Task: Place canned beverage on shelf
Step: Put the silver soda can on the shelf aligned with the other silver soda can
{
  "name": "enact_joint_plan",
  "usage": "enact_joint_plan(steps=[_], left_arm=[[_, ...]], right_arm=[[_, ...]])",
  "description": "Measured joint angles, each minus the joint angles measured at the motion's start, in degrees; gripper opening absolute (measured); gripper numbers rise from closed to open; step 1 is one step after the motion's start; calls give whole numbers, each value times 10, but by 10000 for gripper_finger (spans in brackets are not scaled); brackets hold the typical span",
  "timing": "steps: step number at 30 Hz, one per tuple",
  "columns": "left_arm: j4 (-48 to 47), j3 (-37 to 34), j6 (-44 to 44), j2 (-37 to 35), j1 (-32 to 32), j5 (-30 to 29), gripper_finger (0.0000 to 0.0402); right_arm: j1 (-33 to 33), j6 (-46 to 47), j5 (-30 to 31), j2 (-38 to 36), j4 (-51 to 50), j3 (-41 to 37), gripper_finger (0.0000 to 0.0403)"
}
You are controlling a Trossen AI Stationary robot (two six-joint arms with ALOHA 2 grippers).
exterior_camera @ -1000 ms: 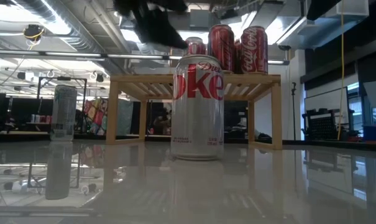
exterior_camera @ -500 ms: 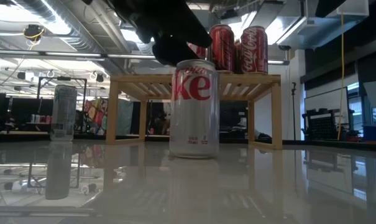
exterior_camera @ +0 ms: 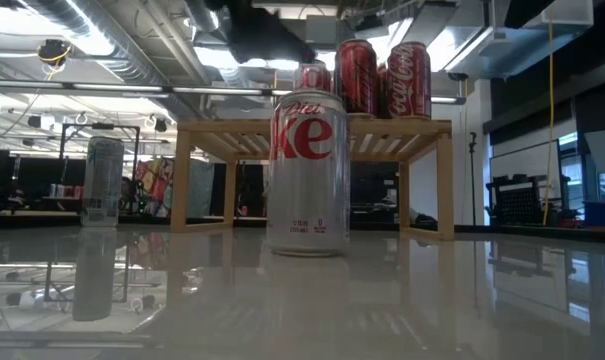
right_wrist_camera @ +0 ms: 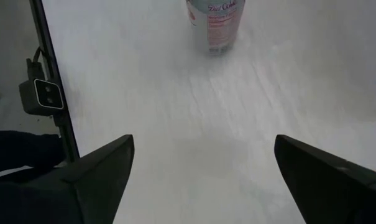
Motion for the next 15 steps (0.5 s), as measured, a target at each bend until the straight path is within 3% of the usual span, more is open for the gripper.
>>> enact_joint_plan(steps=[4, 8, 15], left_arm=[[-108, 0, 2, -39, 7, -31, 396], [-192, -5, 40, -44, 1, -16, 396], [-63, -124, 45, -41, 1, -6, 396]], right_arm=[[0, -3, 41, 6, 21, 1, 376], [-13, -16, 87, 32, 42, 1, 376], [-67, -39, 85, 106, 94, 1, 376]])
